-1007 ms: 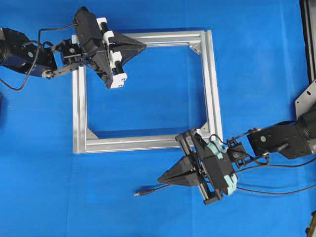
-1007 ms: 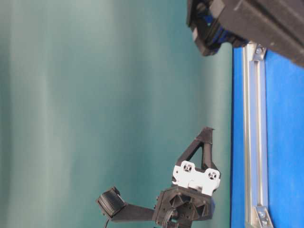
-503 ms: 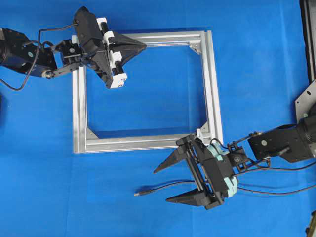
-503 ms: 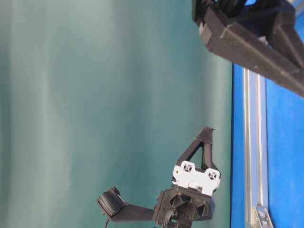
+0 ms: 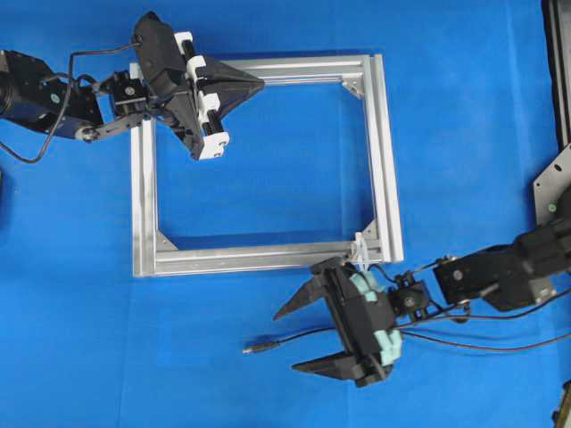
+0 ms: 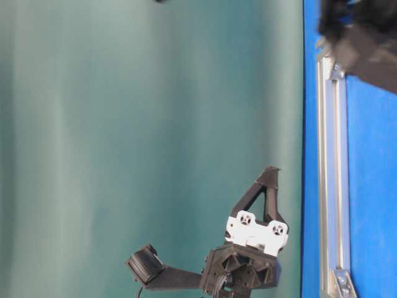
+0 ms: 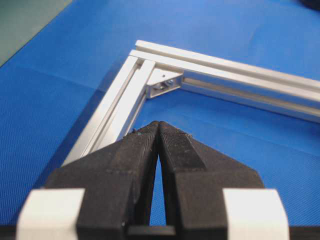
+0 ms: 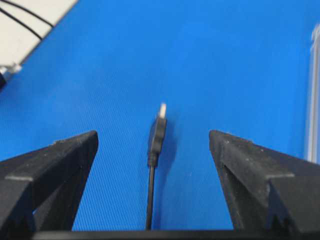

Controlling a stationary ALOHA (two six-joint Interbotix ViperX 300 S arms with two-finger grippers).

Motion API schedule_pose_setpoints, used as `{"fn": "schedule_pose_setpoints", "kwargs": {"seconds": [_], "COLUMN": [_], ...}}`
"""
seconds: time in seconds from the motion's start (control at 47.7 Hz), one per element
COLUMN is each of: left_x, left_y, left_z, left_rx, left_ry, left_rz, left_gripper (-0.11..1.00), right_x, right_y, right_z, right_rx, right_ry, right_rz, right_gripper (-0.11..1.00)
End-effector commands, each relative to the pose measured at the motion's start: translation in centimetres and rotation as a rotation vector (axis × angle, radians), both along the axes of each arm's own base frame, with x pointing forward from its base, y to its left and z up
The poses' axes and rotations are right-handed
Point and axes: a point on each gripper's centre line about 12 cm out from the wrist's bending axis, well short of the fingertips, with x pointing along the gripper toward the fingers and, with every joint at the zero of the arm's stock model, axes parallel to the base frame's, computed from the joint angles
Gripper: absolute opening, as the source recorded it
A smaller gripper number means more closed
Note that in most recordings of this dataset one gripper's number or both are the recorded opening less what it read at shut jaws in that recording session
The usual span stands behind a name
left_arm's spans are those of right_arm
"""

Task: Insert the wire through the string loop located on the right side.
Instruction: 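Lower the right gripper onto the black USB cable plug and close it, then lift the USB cable plug with the right gripper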

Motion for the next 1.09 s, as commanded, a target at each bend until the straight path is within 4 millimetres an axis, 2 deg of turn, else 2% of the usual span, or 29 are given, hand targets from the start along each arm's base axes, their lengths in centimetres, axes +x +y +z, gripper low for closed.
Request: {"fn": "schedule_pose_setpoints", "kwargs": {"seconds": [0.0, 0.252, 0.419, 0.608, 0.797, 0.965, 1.07], "left_x": [0.1, 0.1, 0.0, 0.0, 0.0, 0.0, 0.0], "left_y": [-0.1, -0.1, 0.0, 0.0, 0.0, 0.0, 0.0], "left_z": [1.3, 1.3, 1.2, 1.2, 1.2, 1.2, 1.2], "left_rx": [0.012, 0.010, 0.009, 0.008, 0.008, 0.010, 0.010], "left_ry": [-0.035, -0.029, -0.026, -0.025, -0.025, -0.026, -0.024], "left_rz": [-0.004, -0.004, -0.003, -0.003, -0.003, -0.003, -0.003], "left_gripper": [0.00, 0.00, 0.00, 0.00, 0.00, 0.00, 0.00], "right_x": [0.5, 0.2, 0.2, 0.1, 0.0, 0.0, 0.1], "right_y": [0.4, 0.5, 0.5, 0.5, 0.5, 0.4, 0.3], "right_z": [0.3, -1.7, -1.8, -2.2, -2.3, -2.2, -2.2], "right_rx": [0.024, 0.027, 0.025, 0.017, 0.007, 0.008, 0.008], "right_ry": [-0.013, 0.046, 0.052, 0.081, 0.093, 0.086, 0.085], "right_rz": [-0.018, -0.047, -0.048, -0.048, -0.047, -0.050, -0.050], "right_gripper": [0.82, 0.81, 0.80, 0.70, 0.53, 0.14, -0.01]}}
